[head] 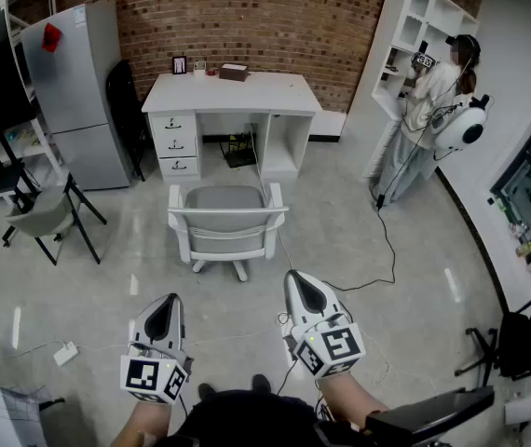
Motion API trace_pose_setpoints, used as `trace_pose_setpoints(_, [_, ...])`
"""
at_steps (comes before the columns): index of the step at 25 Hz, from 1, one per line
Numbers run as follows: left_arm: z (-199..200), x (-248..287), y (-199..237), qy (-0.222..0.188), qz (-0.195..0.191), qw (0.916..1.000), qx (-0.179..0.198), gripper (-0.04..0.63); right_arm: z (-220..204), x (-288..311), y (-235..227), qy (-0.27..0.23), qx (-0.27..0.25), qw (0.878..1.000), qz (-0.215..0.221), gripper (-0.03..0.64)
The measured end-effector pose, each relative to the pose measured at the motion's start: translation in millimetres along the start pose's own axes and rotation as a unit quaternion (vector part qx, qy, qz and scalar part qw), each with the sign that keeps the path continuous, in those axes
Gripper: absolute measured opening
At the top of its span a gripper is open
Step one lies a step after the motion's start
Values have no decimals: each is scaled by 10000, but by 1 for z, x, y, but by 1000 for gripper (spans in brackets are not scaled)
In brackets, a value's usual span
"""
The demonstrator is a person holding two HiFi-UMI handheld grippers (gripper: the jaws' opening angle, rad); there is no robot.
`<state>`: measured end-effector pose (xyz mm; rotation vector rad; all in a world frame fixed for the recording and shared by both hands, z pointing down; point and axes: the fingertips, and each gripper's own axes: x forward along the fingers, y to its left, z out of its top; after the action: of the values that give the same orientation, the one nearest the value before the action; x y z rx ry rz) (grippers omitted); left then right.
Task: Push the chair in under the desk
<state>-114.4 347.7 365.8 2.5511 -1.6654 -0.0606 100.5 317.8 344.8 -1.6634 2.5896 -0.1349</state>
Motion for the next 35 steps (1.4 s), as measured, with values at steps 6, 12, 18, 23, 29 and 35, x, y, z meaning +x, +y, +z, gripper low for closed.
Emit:
trace_pose_setpoints(6, [4,-1,-4,-47,-11,10000,42,6,1,0,-2,-9,34,10000,-8,6])
trace_pose_setpoints(12, [3,-6,-1,-19,44,10000,-9,6,-1,-1,1,26,68,10000,10,6])
trace_pose_setpoints(18, [0,-11,0,63,2,9999,-147,6,13,-10,15,-364,110,9991,187,6])
trace_pose_setpoints(23, [0,-15,2,118,-132,9996,-233,6,7,-6,25,-243,79,9994,231,7])
trace_pose_setpoints(29, [7,-27,20,27,-87,9995,-311,6,6,2,43,-155,58,9998,143,7])
trace_pose_setpoints(35, [13,-38,43,-79,-190,9993,-316,6,6,14,58,-126,6,9999,-50,6])
